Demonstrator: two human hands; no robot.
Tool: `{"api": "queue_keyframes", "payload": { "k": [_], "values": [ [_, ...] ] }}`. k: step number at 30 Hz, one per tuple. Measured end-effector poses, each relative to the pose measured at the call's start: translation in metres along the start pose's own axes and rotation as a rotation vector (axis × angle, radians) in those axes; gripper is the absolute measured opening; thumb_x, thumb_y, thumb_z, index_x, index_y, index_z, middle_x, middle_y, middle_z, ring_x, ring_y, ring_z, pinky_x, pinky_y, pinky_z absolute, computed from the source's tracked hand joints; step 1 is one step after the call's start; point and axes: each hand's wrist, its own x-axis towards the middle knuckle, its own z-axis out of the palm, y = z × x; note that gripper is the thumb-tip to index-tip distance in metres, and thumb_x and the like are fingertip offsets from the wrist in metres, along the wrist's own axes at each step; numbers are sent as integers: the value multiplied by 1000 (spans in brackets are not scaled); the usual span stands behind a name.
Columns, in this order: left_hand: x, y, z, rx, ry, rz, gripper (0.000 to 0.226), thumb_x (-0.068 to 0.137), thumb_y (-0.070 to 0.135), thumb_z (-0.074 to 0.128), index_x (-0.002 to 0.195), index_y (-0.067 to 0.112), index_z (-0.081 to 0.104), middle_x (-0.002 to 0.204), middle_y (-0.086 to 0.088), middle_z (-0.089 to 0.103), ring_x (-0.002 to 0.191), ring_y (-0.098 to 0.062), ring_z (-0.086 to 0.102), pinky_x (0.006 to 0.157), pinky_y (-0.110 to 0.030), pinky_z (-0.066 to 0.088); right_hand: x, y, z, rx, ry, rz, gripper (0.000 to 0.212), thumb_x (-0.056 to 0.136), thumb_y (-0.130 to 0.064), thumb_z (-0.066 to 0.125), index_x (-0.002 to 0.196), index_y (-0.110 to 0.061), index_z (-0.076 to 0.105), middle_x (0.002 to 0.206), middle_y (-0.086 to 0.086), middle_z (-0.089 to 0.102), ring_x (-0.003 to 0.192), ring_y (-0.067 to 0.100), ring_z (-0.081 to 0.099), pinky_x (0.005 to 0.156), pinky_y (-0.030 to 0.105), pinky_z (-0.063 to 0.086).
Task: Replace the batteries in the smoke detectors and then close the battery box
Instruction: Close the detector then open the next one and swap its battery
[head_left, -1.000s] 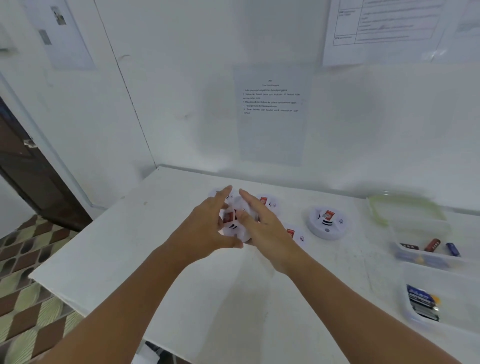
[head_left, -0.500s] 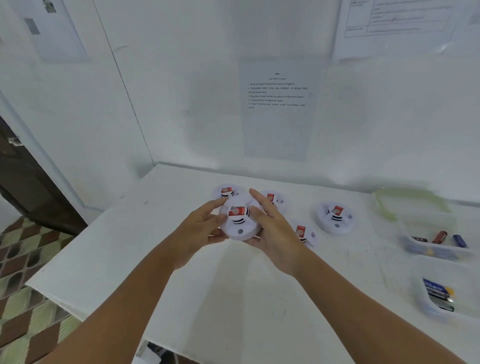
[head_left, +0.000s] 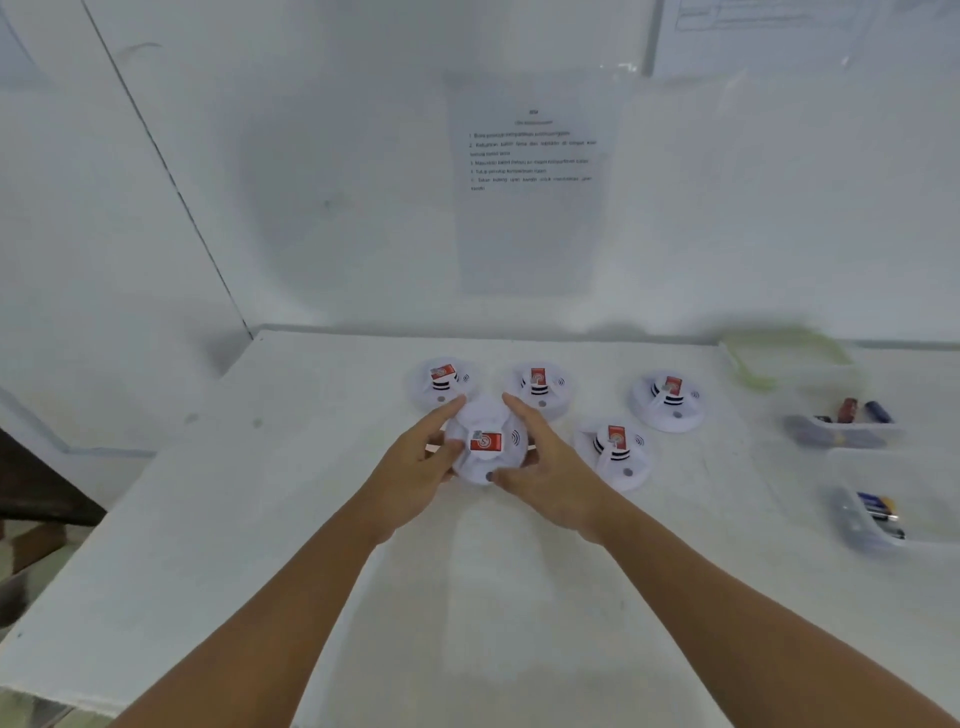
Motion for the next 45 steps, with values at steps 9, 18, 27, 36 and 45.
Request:
{"api": "queue_keyframes", "payload": {
  "k": [9, 18, 27, 36, 45],
  "values": [
    [2, -17, 8, 62, 53, 38, 49, 106, 29, 56, 133, 68, 48, 127, 11, 69, 115, -15, 68, 104, -41, 55, 6, 17, -1, -29, -8, -78, 82, 91, -1, 68, 155, -32, 27, 143, -16, 51, 126, -1, 56, 95, 20, 53],
    [4, -21, 5, 138, 20, 24, 50, 106, 33, 55, 148, 57, 42, 132, 14, 65, 113, -4, 66, 104, -34, 55, 11, 23, 0, -4, -14, -89, 83, 89, -3, 68, 154, -34, 28, 140, -12, 56, 124, 6, 60, 101, 35, 56],
    [4, -21, 6, 142, -19, 34, 55, 105, 35, 56, 153, 50, 37, 143, 20, 59, 120, -5, 63, 106, -33, 53, 12, 25, 0, 10, 1, -117, 79, 89, 0, 66, 143, -46, 33, 135, -15, 59, 122, 5, 61, 103, 36, 55],
    [3, -19, 5, 160, -29, 30, 55, 105, 36, 56, 155, 48, 36, 147, 17, 56, 123, -10, 61, 109, -37, 52, 12, 25, 1, 0, -6, -101, 82, 90, -4, 69, 154, -35, 28, 143, -14, 53, 129, 3, 55, 108, 36, 51],
    [2, -18, 5, 176, -31, 32, 56, 105, 37, 55, 156, 45, 34, 148, 13, 54, 125, -12, 60, 110, -36, 51, 12, 27, 2, -4, -9, -99, 80, 89, -5, 68, 153, -35, 30, 142, -14, 54, 129, 4, 56, 107, 35, 52]
  ]
}}
